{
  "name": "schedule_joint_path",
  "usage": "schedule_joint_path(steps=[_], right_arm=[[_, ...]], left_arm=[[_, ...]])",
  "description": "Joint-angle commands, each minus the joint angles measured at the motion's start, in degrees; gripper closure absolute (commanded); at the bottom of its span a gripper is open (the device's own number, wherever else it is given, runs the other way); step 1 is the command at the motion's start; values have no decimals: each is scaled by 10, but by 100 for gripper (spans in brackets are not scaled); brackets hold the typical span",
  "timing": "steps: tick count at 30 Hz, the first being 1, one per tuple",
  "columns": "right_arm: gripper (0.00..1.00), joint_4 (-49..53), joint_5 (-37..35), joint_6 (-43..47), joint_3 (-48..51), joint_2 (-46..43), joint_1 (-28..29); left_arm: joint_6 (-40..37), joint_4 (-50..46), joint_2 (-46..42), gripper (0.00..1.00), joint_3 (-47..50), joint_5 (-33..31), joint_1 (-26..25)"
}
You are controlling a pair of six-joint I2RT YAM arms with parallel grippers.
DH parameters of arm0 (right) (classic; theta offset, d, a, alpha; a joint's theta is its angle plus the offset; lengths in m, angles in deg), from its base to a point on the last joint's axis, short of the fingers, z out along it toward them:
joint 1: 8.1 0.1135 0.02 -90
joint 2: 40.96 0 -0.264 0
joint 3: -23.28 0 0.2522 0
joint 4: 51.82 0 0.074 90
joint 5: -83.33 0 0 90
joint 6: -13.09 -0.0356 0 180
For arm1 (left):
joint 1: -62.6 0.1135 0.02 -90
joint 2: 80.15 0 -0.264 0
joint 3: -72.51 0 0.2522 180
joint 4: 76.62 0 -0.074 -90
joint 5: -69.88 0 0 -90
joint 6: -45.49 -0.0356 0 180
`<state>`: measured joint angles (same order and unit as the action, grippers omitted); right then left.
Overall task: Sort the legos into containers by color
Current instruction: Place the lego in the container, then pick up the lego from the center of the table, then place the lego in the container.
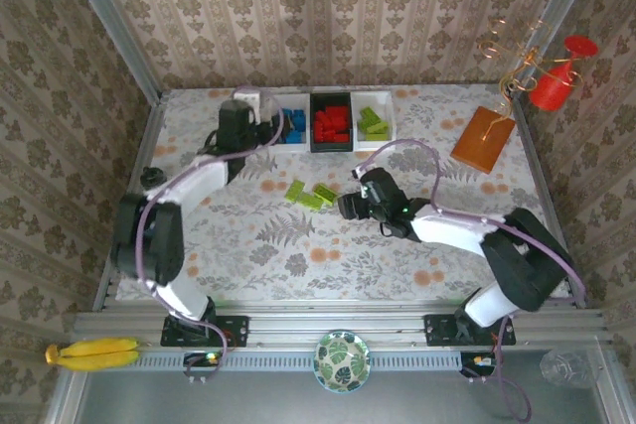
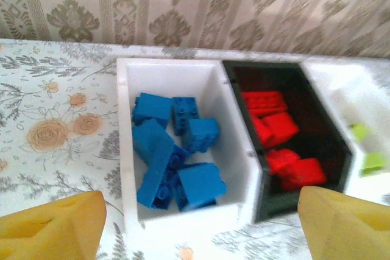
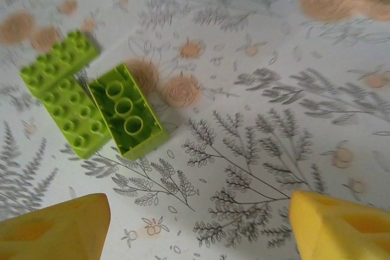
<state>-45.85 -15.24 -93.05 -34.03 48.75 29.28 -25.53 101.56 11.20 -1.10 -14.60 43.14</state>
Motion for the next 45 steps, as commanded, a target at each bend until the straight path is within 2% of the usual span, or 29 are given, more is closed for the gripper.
schedule_joint_path(steps=[1, 5, 10, 17, 26, 29, 33, 39, 42, 45], right_arm=[[24, -15, 9, 35, -40, 53, 14], [27, 1, 11, 58, -87, 116, 29], [33, 5, 1, 64, -130, 171, 30], [44, 23, -13, 89, -191, 231, 21], [54, 29, 13, 96, -241, 274, 10], [60, 30, 11, 89, -241, 265, 5], [64, 15, 29, 65, -206, 199, -12], [68, -40, 83, -10, -136, 67, -88], [69, -47, 75, -43, -149, 60, -131], [70, -31, 55, -62, -202, 91, -164]], left_arm=[[84, 84, -58, 16, 111, 39, 1], [101, 89, -141, 15, 213, 40, -4], [97, 64, -211, 15, 285, 22, -8], [80, 37, -250, 15, 296, 12, -7], [77, 39, -248, 15, 295, 14, -8], [77, 37, -247, 15, 295, 16, -9], [81, 39, -243, 15, 296, 25, -8], [85, 52, -230, 14, 288, 46, -13], [86, 55, -229, 14, 287, 51, -18], [85, 48, -233, 12, 286, 56, -21]])
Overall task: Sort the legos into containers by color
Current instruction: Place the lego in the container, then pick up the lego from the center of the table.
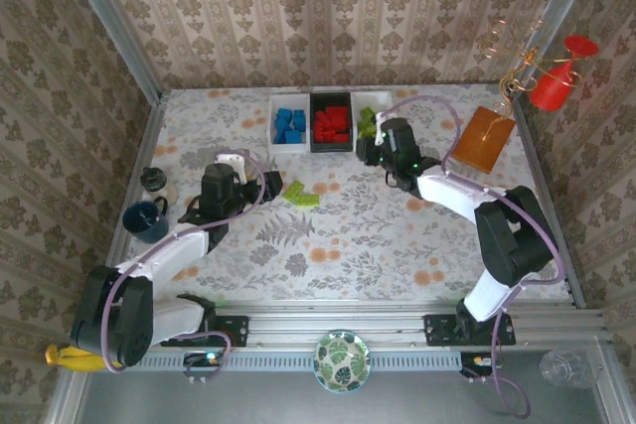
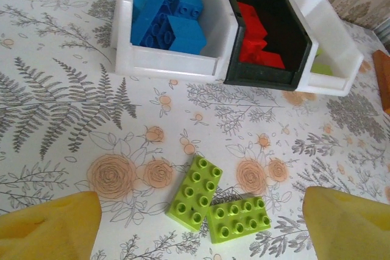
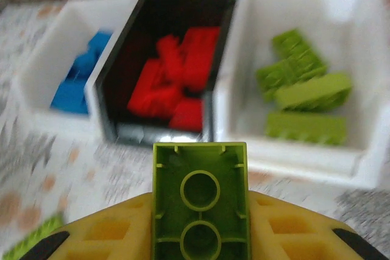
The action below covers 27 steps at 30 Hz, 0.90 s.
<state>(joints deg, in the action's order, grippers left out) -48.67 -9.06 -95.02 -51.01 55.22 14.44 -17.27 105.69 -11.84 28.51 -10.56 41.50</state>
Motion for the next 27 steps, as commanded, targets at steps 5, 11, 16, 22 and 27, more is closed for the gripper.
schedule_joint_path(steps=[5, 11, 16, 22, 27], right_arm=[[69, 13, -28, -57, -153, 131, -49], [62, 89, -41, -61, -329, 254, -64], [38, 79, -58, -54, -319, 229, -59], [29, 25, -81, -1, -145, 89, 9], [24, 9, -81, 54, -12, 22, 111]], left_arm=[[2, -7, -24, 12, -4, 18, -11], [-2, -36, -53, 11, 3, 9, -27], [-5, -49, -61, 11, 12, 6, -34], [-17, -62, -68, 10, 21, -5, -33], [-34, -95, -69, 6, 45, 1, -2]])
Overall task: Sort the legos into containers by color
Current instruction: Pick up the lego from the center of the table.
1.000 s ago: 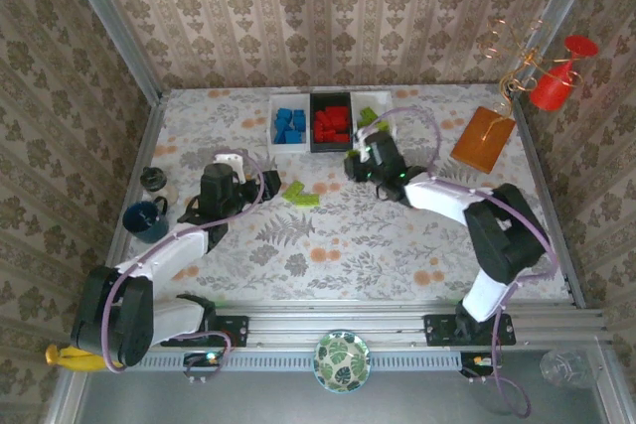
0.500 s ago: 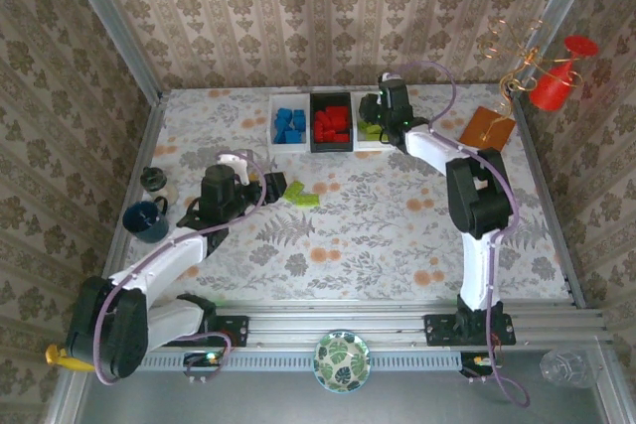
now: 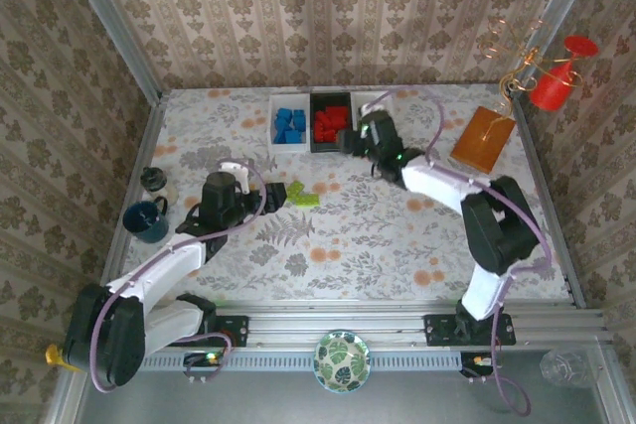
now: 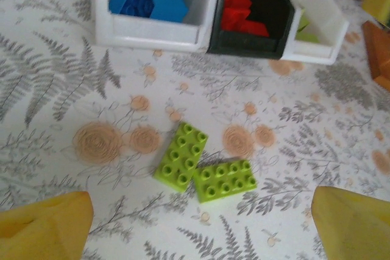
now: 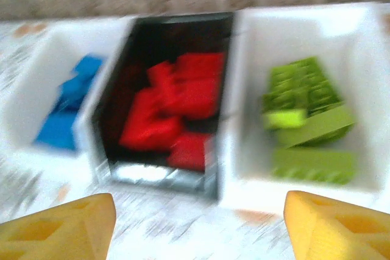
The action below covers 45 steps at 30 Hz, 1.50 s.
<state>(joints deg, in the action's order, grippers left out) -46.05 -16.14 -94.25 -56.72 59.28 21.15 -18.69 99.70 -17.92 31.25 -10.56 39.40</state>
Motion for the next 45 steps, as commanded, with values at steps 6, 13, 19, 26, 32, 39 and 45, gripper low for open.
schedule_joint_path(steps=[6, 13, 19, 26, 32, 39, 45], right_arm=[[17, -4, 53, 128, 82, -4, 126], [8, 33, 131, 182, 9, 90, 133], [6, 69, 163, 198, -75, 174, 131], [9, 130, 189, 207, -113, 211, 131], [16, 162, 196, 223, -61, 172, 142], [33, 192, 131, 263, -50, 165, 169], [49, 178, 52, 290, -61, 181, 188]], left_arm=[[-7, -37, -43, 6, 71, 47, 88], [-10, -54, -81, 6, 73, 45, 111], [-10, -60, -95, 6, 78, 41, 113], [-9, -59, -103, 6, 81, 40, 118], [-8, -56, -106, 6, 84, 39, 123], [-6, -51, -101, 6, 82, 45, 128], [-5, -56, -109, 6, 84, 43, 130]])
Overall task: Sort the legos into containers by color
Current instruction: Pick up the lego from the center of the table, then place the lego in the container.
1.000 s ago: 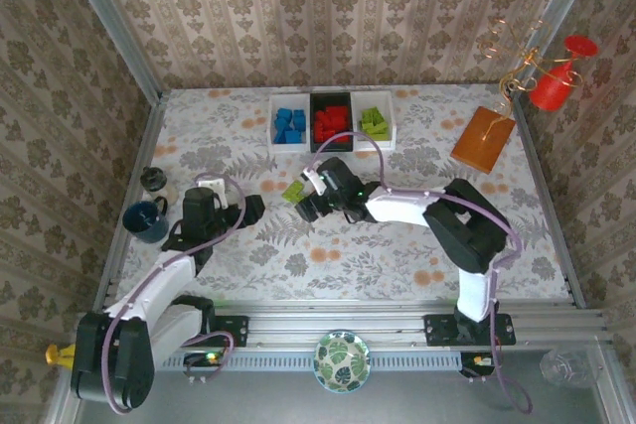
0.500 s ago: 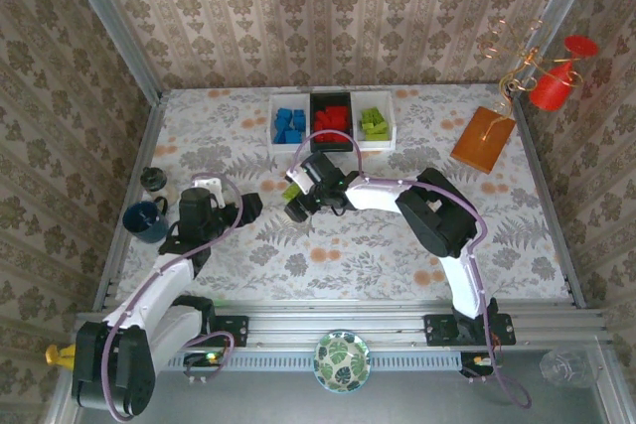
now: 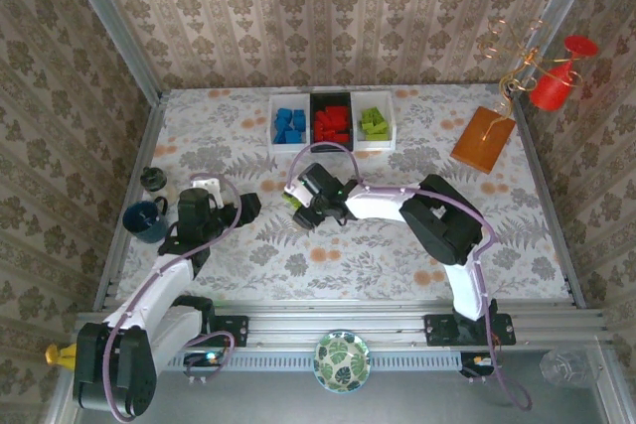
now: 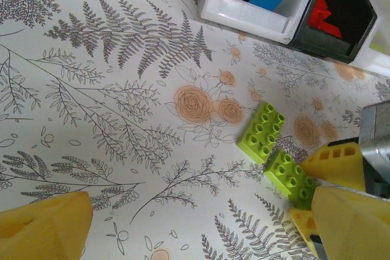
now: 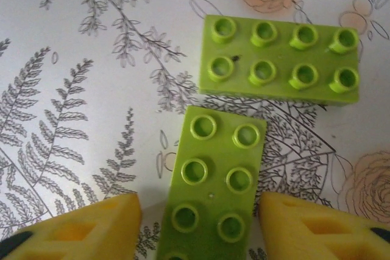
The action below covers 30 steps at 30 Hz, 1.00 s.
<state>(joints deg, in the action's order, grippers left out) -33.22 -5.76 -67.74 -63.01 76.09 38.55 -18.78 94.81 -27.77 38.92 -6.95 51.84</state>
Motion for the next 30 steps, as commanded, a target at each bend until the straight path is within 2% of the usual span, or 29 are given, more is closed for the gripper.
schedule_joint_path(steps=[1, 3, 9, 14, 17, 21, 23, 30], right_arm=[[52, 44, -59, 27, 3, 11, 16], [58, 21, -70, 29, 13, -1, 20], [63, -55, -44, -2, 70, -76, 7], [63, -122, 20, -82, 132, -175, -65], [62, -142, 13, -151, 132, -201, -130], [64, -123, -48, -229, 78, -178, -205], [64, -113, -56, -262, 38, -149, -240], [63, -55, -101, -289, -131, -20, -297]], left_arm=[[-4, -8, -13, 6, 8, 6, 6], [-4, -11, -16, 6, 9, 4, 7], [2, -9, -25, 6, 9, 6, 9], [24, 15, -21, 7, 11, 21, 1], [27, 28, -15, 7, 9, 21, -14], [28, 33, -8, 7, 4, 18, -29], [31, 35, -9, 7, 4, 15, -37], [41, 44, -14, 7, 2, -2, -70]])
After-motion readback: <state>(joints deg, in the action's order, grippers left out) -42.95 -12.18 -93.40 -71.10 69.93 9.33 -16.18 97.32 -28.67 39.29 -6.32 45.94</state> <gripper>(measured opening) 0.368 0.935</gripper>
